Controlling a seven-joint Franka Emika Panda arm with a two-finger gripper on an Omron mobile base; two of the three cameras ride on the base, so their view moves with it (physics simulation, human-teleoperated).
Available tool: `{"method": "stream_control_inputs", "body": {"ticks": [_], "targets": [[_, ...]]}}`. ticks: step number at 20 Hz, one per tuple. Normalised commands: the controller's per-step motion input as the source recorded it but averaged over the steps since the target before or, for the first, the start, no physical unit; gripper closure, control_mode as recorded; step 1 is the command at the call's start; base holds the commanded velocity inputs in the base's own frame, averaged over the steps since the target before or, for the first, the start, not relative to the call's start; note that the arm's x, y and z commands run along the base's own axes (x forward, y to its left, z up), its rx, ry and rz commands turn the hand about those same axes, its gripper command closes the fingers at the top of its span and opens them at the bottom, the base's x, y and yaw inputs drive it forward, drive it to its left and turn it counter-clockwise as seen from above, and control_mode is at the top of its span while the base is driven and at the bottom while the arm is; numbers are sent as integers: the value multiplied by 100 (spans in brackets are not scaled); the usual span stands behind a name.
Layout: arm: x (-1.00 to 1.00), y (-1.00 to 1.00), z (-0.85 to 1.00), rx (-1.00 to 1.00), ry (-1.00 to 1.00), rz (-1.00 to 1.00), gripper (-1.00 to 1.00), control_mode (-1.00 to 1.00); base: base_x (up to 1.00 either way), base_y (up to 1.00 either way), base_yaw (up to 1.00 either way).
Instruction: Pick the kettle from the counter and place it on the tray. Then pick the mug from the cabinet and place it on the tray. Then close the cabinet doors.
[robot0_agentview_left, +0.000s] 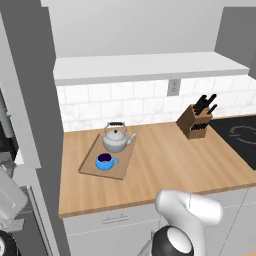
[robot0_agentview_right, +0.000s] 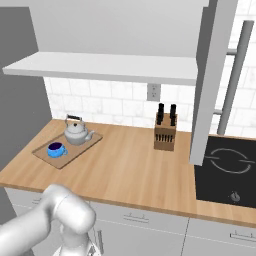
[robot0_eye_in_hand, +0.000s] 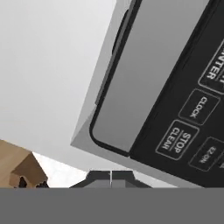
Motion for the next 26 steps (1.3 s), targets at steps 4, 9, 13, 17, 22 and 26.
{"method": "stream_control_inputs", "body": {"ticks": [4,9,13,17,22,26], "targets": [[59,-8,0,-3,0,-5,100,-100,0,0,0],[-2,-54,5,-3,0,-9,100,-100,0,0,0],[-3,-78,20,-2,0,-7,100,-100,0,0,0],[-3,-87,29,-1,0,-3,100,-100,0,0,0],[-22,-100,28,-3,0,0,100,-100,0,0,0],[-4,-100,21,-3,0,0,100,-100,0,0,0]]}}
